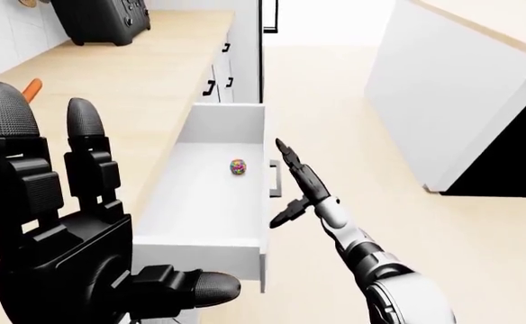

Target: Close the right drawer.

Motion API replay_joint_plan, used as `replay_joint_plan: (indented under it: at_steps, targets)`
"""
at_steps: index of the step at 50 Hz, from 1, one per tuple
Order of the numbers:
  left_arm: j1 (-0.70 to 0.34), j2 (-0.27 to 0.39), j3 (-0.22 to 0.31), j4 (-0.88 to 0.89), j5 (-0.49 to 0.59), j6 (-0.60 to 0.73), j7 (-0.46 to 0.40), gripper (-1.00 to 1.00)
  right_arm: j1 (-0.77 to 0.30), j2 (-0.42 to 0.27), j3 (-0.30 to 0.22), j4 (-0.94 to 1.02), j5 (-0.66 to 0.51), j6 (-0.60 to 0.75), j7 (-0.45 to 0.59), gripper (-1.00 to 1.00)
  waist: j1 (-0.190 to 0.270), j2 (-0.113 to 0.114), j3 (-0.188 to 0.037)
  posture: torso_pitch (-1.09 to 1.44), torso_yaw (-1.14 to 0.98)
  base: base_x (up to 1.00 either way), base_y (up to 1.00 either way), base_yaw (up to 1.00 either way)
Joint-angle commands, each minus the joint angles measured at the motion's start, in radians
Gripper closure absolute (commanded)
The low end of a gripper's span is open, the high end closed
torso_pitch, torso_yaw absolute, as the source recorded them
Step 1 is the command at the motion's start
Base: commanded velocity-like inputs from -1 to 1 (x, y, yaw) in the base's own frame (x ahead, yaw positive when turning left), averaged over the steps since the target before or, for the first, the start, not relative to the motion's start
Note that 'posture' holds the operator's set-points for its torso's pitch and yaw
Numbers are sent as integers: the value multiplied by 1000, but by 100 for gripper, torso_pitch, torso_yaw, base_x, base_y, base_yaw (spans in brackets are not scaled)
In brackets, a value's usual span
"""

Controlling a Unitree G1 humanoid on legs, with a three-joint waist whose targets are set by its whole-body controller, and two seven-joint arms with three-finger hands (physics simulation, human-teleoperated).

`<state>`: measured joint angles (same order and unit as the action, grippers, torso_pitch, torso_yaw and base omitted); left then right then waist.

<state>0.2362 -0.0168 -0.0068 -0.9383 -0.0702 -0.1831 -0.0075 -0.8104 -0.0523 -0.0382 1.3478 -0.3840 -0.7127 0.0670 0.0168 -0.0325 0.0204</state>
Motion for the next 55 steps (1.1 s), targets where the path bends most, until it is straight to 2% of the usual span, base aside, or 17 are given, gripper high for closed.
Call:
replay_joint_plan:
  at_steps: [1,19,44,55]
  targets:
    - [-7,1,-1,-32,-1,-21,-1,-100,-35,17,6,-39,2,-46,13,-100,5,2,-21,0,0,0,0,0]
    - [-2,0,2,-37,-5,-22,-3,-100,-42,47,30,-41,-45,-30,32,-100,3,3,-19,0,0,0,0,0]
    - [-8,-1,10,-37,-10,-16,-3,-100,-57,114,56,-42,-92,1,122,-100,3,10,-20,0,0,0,0,0]
    - [-12,-2,13,-40,-11,-10,-4,-100,-52,138,61,-43,-83,16,217,-100,-3,12,-20,0,0,0,0,0]
